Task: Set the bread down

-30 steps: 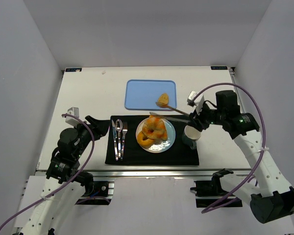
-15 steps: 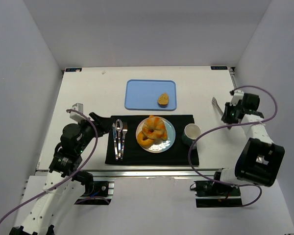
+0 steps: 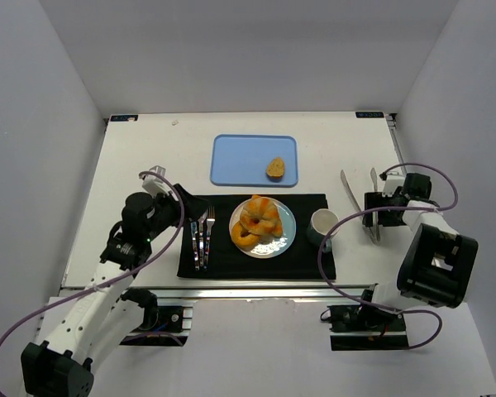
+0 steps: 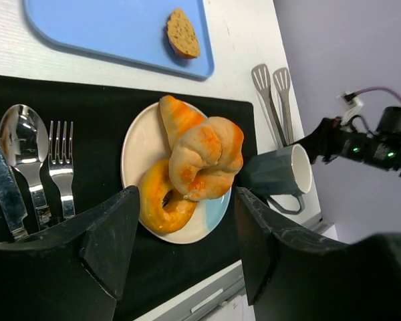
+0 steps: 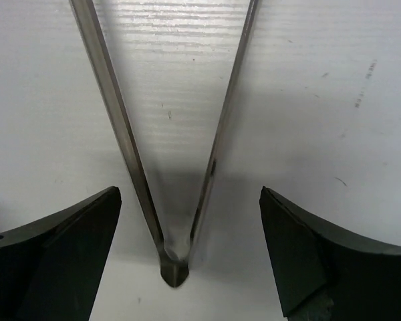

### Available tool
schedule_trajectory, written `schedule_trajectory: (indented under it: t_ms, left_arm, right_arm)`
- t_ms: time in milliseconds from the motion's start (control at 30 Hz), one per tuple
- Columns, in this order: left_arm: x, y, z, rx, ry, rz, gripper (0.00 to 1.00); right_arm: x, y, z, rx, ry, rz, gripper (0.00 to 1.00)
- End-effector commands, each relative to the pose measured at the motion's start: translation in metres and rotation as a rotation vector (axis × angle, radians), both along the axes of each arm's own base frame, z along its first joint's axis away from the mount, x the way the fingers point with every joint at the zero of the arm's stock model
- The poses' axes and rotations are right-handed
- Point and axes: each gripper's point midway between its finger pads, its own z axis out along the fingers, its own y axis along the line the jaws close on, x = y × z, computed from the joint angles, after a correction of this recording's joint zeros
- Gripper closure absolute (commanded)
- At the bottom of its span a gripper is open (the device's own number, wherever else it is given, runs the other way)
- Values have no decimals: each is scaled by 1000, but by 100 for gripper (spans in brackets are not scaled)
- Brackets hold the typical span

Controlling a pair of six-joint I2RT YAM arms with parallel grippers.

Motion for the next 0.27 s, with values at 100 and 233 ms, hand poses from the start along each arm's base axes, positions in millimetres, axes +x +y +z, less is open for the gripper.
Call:
schedule_trajectory:
  t_ms: [100,233]
  left_arm:
    - [4,-15,5,7,-32,-95,31]
    - [7,-20,-2,18,-14,-125,31]
  right_arm:
    - [33,-9,110,-87,-235,101,11]
    - [50,10,171,-36,-353,186,11]
